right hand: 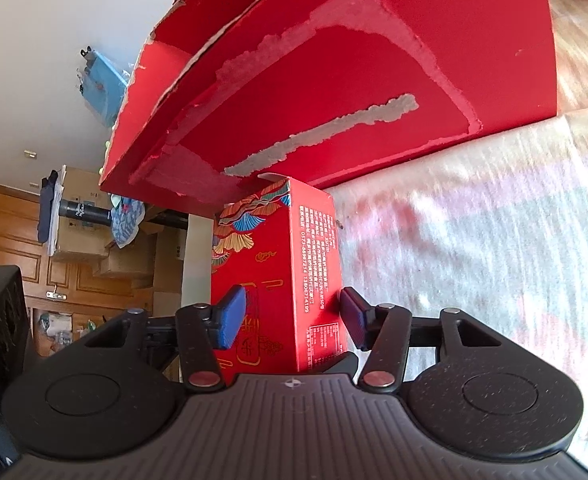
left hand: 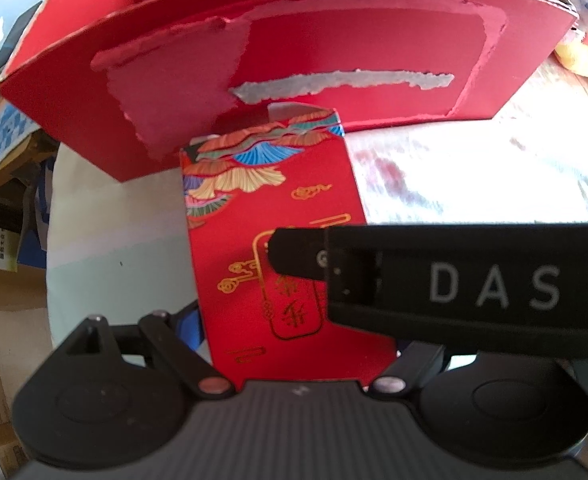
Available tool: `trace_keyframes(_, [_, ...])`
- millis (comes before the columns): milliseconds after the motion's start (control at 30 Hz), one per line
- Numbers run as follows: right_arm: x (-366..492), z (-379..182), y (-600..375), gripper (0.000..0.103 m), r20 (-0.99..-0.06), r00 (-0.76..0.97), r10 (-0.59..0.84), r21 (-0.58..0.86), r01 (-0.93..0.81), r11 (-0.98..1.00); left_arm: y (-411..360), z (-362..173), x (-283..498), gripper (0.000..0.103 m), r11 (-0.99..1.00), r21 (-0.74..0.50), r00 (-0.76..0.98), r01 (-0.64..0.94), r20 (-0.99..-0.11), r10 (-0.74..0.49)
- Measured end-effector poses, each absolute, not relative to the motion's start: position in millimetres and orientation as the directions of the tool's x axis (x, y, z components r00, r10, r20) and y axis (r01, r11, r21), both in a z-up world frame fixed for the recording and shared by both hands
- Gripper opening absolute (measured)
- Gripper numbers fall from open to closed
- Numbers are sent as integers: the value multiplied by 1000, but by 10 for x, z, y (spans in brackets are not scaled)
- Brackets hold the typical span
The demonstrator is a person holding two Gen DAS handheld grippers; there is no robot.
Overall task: Organize objects
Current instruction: 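Lift the gift box upright with the right gripper, then carry the gift box with the right gripper over the red box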
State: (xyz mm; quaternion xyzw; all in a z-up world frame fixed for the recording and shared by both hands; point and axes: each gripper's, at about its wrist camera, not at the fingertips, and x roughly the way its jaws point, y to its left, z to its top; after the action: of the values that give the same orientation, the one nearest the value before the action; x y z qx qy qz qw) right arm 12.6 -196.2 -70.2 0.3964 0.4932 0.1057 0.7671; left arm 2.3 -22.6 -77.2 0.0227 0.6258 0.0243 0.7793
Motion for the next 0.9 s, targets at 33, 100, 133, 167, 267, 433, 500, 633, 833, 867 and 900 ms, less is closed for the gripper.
trace_keyframes(33, [122,-698,-1971,56,-672,489,556,714,225,663,-241,-765,17,85,998,68,216,-11,-974,69])
trace_keyframes(100, [121,-693,-1992,56,-669,484,563,716,219,662,-269,-752,7,85,997,71,214,-13,-974,72])
trace_keyframes(133, [123,-689,-2008,56,-668,482,566,718,218,661,-284,-745,4,85,997,71,213,-14,-974,72])
trace_keyframes(167, [119,-684,-2021,56,-669,479,569,718,218,661,-297,-738,0,85,997,70,211,-15,-975,71])
trace_keyframes(267, [103,-636,-2067,55,-669,474,572,716,206,667,-353,-693,-13,85,998,67,212,-11,-975,68])
trace_keyframes(433, [64,-546,-2172,55,-676,464,573,709,198,677,-468,-608,-31,85,999,50,215,4,-975,48])
trace_keyframes(500, [48,-531,-2216,55,-683,438,584,703,178,688,-578,-609,-47,85,999,40,214,8,-976,37])
trace_keyframes(633, [-2,-497,-2321,55,-690,427,584,696,173,697,-698,-561,-48,85,1000,19,212,21,-977,14])
trace_keyframes(833, [-104,-413,-2490,55,-698,436,568,685,174,708,-967,-477,-53,85,998,14,220,59,-975,1])
trace_keyframes(867, [-122,-394,-2518,55,-699,438,565,683,174,710,-1016,-461,-56,85,998,12,222,68,-975,-4])
trace_keyframes(900, [-143,-380,-2556,55,-702,438,562,680,176,712,-1063,-451,-58,85,997,10,221,78,-975,-8])
